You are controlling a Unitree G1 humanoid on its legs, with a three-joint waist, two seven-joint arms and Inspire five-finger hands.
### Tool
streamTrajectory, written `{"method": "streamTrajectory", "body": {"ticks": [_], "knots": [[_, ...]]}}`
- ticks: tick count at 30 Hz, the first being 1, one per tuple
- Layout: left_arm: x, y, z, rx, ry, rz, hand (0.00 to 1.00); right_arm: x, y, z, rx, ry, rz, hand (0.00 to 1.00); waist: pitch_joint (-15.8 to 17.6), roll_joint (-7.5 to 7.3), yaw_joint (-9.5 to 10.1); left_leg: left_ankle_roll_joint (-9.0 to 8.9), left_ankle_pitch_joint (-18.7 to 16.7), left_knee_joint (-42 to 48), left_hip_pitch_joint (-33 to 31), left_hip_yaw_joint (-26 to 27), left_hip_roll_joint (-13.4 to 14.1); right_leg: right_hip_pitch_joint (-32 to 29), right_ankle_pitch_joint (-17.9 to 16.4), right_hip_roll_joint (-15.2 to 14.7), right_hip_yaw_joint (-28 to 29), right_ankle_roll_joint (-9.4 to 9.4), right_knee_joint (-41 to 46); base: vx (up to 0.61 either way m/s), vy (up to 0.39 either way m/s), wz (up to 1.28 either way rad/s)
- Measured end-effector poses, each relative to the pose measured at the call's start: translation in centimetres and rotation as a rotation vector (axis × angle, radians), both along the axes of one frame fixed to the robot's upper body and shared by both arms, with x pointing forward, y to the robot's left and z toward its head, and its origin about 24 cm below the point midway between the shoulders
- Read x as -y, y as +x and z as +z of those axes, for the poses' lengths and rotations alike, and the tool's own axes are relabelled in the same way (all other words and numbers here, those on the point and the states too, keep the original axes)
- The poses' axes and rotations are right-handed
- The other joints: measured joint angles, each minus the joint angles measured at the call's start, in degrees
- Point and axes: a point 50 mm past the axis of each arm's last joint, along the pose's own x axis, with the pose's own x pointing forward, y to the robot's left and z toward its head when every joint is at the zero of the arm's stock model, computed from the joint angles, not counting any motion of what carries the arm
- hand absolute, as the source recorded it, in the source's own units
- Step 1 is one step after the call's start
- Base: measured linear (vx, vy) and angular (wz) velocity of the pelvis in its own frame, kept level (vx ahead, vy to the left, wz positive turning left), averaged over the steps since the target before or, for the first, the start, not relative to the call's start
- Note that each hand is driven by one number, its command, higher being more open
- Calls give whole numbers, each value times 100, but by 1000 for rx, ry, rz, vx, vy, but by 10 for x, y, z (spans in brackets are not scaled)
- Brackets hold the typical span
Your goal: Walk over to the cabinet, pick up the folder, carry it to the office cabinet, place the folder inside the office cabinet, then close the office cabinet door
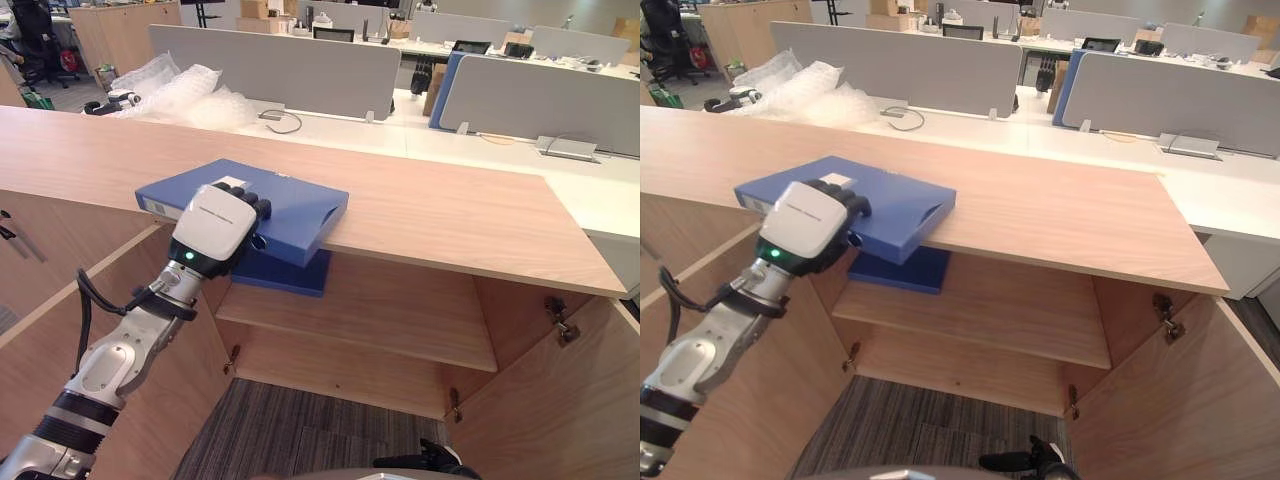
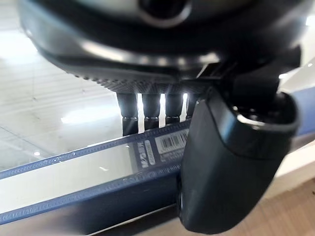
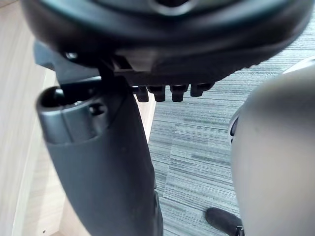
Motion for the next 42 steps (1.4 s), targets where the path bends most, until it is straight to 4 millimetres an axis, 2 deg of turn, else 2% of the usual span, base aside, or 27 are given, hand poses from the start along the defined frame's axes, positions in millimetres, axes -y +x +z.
{"method": "streamTrajectory", "body": {"ticks": [5, 9, 11, 14, 16, 17, 19, 20, 23, 24, 25, 28, 29, 32, 39, 42], "knots": [[-2, 0, 1, 26, -33, 17, 0, 0, -2, -1, -7, 1, -7, 100, -32, -13, -3, 10, 23, -37, 37, 16, -17, 5, -1, -13, 22, 0, 2, 0, -12, -2], [-3, -1, -7, 27, -107, 58, 0, 4, -3, -1, -15, -1, -40, 100, -17, -6, -6, 7, 62, -38, 60, 19, -46, 23, -2, -21, 78, 1, -24, -9, -15, -1], [-4, -5, -12, 37, -188, 99, 0, 4, -3, -1, -18, -1, -38, 100, 17, 5, -26, 9, 65, -25, 117, 40, -52, 77, -2, -15, 104, 1, -49, -33, -33, -7], [-1, -35, -27, 36, -463, 210, 0, 0, 9, 3, 30, 13, -39, 100, 129, -26, -91, 22, 67, -21, 121, 135, -87, 115, -66, 5, 148, 101, -240, -55, -30, -16], [14, -67, -28, 63, -731, 233, 0, -7, 34, 18, 185, 40, -90, 100, 326, -67, -171, 21, 60, -14, 47, 150, -93, 88, -71, 56, 155, 122, -367, -74, -22, -6], [18, -74, -25, 73, -797, 219, 0, -8, 41, 24, 236, 51, -117, 100, 366, -81, -191, 24, 60, -10, 42, 150, -94, 83, -71, 56, 157, 122, -367, -63, -26, 0], [25, -96, -8, 130, -1081, 99, 0, -12, 65, 57, 473, 102, -218, 100, 396, -83, -237, 36, 53, 5, 22, 152, -93, 75, -67, 64, 158, 129, -388, -42, -34, 1], [26, -100, -3, 151, -1147, 69, 0, -13, 71, 68, 537, 112, -231, 100, 399, -75, -253, 43, 48, 16, 10, 154, -92, 74, -56, 68, 157, 146, -403, -24, -32, 1], [29, -115, 11, 214, -1430, -81, 0, -16, 94, 122, 830, 136, -258, 100, 365, -44, -330, 62, 23, 88, -142, 175, -73, 6, 62, 140, 161, 269, -549, 0, 0, 0], [30, -118, 12, 206, -1538, -136, 0, -16, 101, 141, 929, 150, -280, 100, 382, -39, -338, 94, 17, 138, -191, 179, -59, -7, 94, 158, 158, 284, -589, 0, 0, 0], [30, -120, 11, 198, -1582, -156, 0, -16, 104, 150, 973, 150, -283, 100, 382, -39, -350, 99, 9, 143, -193, 188, -55, -2, 103, 164, 161, 287, -609, 19, -12, -4], [30, -126, 11, 192, -1795, -270, 0, -12, 112, 198, 1194, 96, -317, 100, 379, -36, -371, 134, -58, 225, -248, 231, -56, 9, 170, 186, 182, 286, -714, 17, 0, -3], [30, -127, 11, 195, -1818, -278, 0, -12, 112, 204, 1216, 82, -320, 100, 379, -34, -375, 141, -68, 241, -266, 232, -58, 6, 184, 188, 181, 290, -730, 0, 0, 0], [32, -128, 10, 198, -1888, -295, 0, -13, 110, 205, 1211, 13, -328, 100, 384, -21, -390, 183, -117, 316, -308, 244, -98, 6, 211, 158, 188, 307, -746, 0, 0, 0], [33, -128, 8, 206, -1907, -284, 0, -22, 113, 211, 1224, 13, -357, 100, 390, 98, -430, 225, -175, 432, -348, 265, -152, 0, 228, 105, 245, 338, -724, 1, 2, 0], [33, -127, 7, 164, -1984, -330, 0, -24, 115, 213, 1221, 20, -350, 100, 370, 137, -468, 228, -177, 447, -350, 265, -157, -7, 229, 101, 271, 341, -709, -13, -6, 0]]}}
